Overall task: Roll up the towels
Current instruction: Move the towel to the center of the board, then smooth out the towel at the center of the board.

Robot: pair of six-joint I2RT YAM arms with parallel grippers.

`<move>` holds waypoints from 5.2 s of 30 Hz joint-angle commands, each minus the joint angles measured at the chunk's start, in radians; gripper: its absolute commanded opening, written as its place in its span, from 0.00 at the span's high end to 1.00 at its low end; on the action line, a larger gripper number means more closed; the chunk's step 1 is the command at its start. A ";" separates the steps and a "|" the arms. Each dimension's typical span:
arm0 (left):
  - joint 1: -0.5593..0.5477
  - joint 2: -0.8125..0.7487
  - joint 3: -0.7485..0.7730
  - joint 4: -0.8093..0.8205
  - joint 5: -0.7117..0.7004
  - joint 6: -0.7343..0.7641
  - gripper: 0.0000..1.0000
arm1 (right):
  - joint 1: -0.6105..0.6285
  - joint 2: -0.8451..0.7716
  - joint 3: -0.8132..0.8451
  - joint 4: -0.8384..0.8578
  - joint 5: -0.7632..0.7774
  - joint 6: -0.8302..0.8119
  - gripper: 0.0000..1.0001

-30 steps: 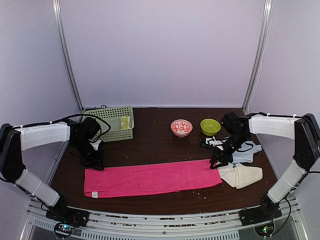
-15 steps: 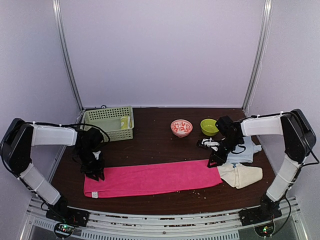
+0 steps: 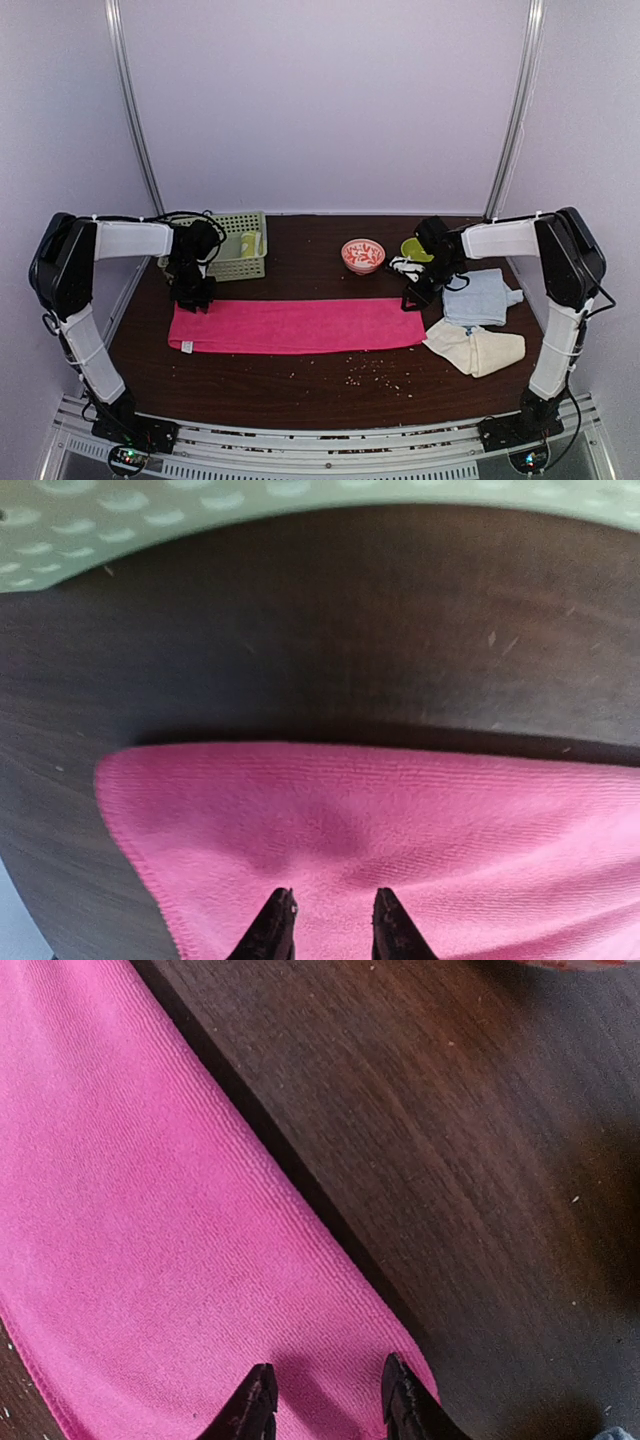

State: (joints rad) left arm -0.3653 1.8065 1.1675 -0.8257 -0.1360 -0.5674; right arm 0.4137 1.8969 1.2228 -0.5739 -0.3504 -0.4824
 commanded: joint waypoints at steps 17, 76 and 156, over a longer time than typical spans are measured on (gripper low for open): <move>0.021 -0.662 -0.456 0.093 -0.015 -0.673 0.72 | 0.000 -0.144 -0.101 0.000 -0.142 0.009 0.61; 0.091 -0.511 -0.535 0.254 0.044 -0.796 0.70 | 0.006 -0.088 -0.103 -0.040 -0.183 -0.029 0.61; 0.091 -0.282 -0.393 0.547 -0.071 -0.269 1.00 | 0.100 -0.162 -0.254 -0.129 -0.025 -0.174 0.62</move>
State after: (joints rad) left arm -0.2813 1.4857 0.7860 -0.4042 -0.1867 -0.8906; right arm 0.5037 1.6936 0.9920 -0.7303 -0.4473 -0.6323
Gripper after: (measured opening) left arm 0.002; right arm 0.386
